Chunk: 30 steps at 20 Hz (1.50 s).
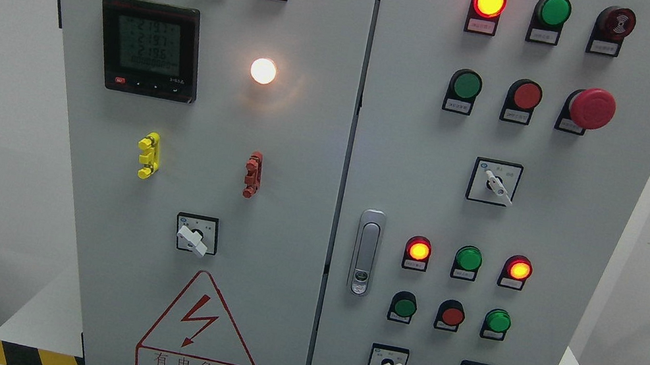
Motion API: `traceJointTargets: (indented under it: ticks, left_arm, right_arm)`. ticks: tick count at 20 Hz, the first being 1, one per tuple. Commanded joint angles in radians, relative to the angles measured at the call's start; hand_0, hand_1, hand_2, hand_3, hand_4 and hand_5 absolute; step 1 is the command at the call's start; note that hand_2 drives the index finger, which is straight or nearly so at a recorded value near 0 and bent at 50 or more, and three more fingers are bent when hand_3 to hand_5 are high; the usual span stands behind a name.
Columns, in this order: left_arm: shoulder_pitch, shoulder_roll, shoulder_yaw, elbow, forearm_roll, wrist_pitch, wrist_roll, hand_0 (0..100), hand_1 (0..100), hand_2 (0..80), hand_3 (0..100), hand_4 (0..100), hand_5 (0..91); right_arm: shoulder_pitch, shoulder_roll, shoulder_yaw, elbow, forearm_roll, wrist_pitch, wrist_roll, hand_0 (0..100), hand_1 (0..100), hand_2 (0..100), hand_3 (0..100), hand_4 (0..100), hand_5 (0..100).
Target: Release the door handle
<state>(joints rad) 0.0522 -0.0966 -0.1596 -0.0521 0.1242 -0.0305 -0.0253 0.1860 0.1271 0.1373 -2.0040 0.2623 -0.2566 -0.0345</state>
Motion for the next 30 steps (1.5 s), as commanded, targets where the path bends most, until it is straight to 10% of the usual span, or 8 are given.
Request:
traceJointTargets:
  ticks: [1,11,17,30]
  left_arm:
    - [0.000,0.000,0.000,0.000,0.000,0.003,-0.001,0,0,4.4,11,0,0.0]
    - [0.000,0.000,0.000,0.000,0.000,0.003,-0.001,0,0,4.5,11,1,0.0]
    - [0.000,0.000,0.000,0.000,0.000,0.001,-0.001,0,0,4.4,11,1,0.0]
    - [0.000,0.000,0.000,0.000,0.000,0.003,-0.001,0,0,4.4,11,1,0.0]
  right_arm:
    - [0.001,0.000,0.005,-0.007,0.000,0.002,-0.001,49,18,0,1,0,0]
    - [0.003,0.000,0.008,-0.001,0.002,0.002,0.001,49,19,0,3,0,0]
    - [0.000,0.000,0.010,-0.009,0.011,-0.006,-0.002,48,21,0,12,19,0]
    - [-0.074,0.002,0.012,-0.009,0.277,-0.001,-0.064,50,25,0,32,45,39]
